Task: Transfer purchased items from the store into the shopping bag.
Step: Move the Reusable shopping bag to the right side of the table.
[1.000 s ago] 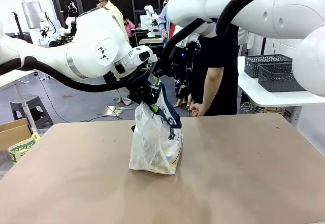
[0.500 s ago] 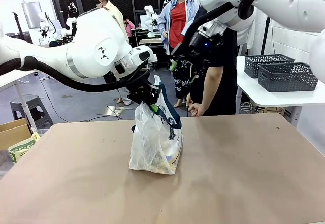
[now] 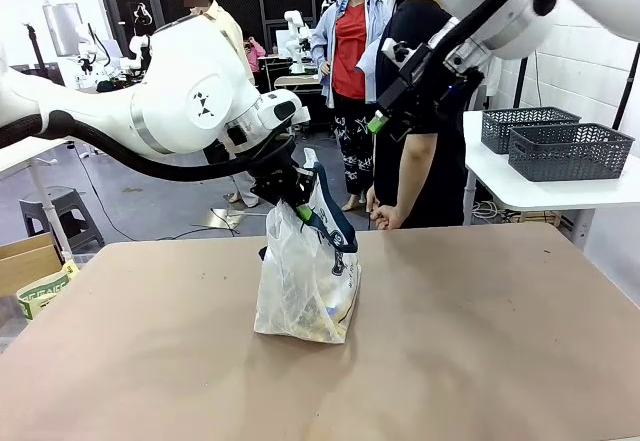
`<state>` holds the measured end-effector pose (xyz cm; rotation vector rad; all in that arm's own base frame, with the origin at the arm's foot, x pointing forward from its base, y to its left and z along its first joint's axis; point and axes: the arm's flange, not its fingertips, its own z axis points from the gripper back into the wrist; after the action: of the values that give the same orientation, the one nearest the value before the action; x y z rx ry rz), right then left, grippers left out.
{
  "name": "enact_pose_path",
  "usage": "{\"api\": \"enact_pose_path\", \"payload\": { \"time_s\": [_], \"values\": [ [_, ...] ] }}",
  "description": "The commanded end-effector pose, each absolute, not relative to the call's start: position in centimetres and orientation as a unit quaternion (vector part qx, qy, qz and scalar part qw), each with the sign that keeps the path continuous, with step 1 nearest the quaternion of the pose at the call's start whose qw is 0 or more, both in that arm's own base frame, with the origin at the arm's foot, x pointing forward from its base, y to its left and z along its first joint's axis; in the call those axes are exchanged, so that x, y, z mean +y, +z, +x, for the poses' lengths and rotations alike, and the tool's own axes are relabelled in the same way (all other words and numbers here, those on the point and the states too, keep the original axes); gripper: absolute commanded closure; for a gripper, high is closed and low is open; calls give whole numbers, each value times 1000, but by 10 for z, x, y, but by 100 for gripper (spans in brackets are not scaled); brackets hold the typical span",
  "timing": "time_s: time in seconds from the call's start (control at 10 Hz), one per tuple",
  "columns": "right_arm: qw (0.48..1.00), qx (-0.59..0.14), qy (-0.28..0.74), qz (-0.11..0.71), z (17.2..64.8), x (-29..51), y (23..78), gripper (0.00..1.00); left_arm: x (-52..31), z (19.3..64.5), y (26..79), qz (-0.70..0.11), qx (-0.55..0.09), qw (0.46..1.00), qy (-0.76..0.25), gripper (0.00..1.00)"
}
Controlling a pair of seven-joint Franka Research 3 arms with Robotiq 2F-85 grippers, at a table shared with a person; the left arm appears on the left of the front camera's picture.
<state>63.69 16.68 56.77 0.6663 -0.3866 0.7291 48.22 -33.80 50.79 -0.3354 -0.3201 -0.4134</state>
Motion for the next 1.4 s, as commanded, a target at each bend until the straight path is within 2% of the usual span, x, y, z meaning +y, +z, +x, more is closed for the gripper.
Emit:
{"api": "enact_pose_path", "payload": {
  "time_s": [0.0,0.4,0.5,0.6,1.1,1.3],
  "values": [
    [801,-219,397,390,584,156,541,0,-339,481,508,-165,-157,952,-204,100],
    [776,-261,457,346,537,150,546,0,-339,481,508,-165,-157,952,-204,100],
    [797,-257,443,320,537,149,545,0,-339,481,508,-165,-157,952,-204,100],
    [781,-256,445,356,553,151,548,0,-339,481,508,-165,-157,952,-204,100],
    [781,-256,445,356,553,151,548,0,-338,482,508,-165,-157,952,-203,100],
    [781,-256,445,356,553,151,548,0,-356,489,543,-129,-166,953,-216,100]
  ]
}}
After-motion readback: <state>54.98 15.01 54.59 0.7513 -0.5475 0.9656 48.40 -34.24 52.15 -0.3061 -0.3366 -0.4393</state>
